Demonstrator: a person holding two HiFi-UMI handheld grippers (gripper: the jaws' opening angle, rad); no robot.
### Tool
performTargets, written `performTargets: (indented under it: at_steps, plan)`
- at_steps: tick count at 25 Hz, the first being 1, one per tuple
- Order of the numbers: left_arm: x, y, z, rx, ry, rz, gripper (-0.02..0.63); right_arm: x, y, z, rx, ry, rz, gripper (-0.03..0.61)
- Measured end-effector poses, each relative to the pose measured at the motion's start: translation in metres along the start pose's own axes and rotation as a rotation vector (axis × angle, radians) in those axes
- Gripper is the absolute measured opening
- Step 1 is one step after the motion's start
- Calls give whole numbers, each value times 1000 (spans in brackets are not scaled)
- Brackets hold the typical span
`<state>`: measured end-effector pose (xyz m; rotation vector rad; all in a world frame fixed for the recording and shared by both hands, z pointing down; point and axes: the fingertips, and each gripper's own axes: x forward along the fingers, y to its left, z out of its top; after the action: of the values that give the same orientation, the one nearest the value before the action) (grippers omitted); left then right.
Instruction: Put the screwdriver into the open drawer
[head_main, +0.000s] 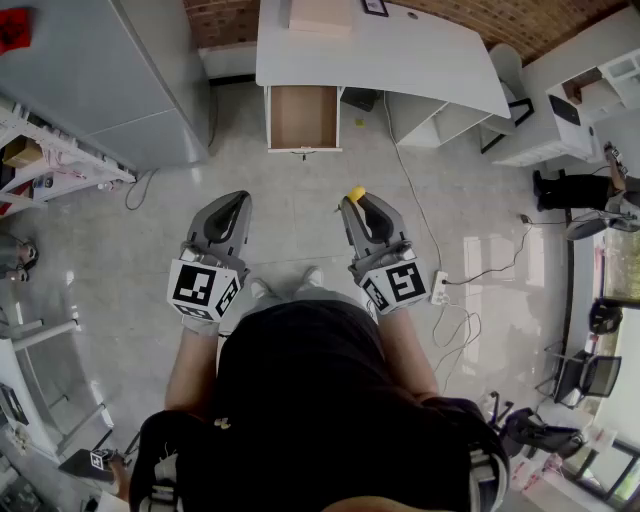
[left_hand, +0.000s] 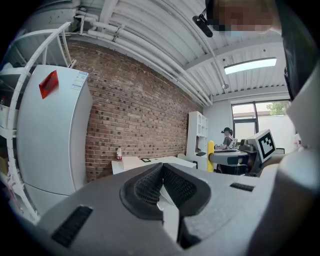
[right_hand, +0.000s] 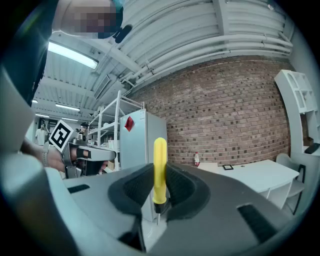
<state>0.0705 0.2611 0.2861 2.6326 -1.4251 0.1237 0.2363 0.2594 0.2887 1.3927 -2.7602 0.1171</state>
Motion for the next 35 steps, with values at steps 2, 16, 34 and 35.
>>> performTargets:
  at_steps: [2,16,34,35]
  plan:
    - [2,-2,-3,6,7,3,3,-2,-2,-2,2,1,-1,76]
    - [54,-43,-2,14,17,20,3,-22,-65,-2,9,-18,14,77]
    - [110,-1,-20,-30,72,84,3,40,-123,-21,53,26,55,77]
    - [114,10,-20,-33,71,81,3,52,-122,-20,49,31,55,77]
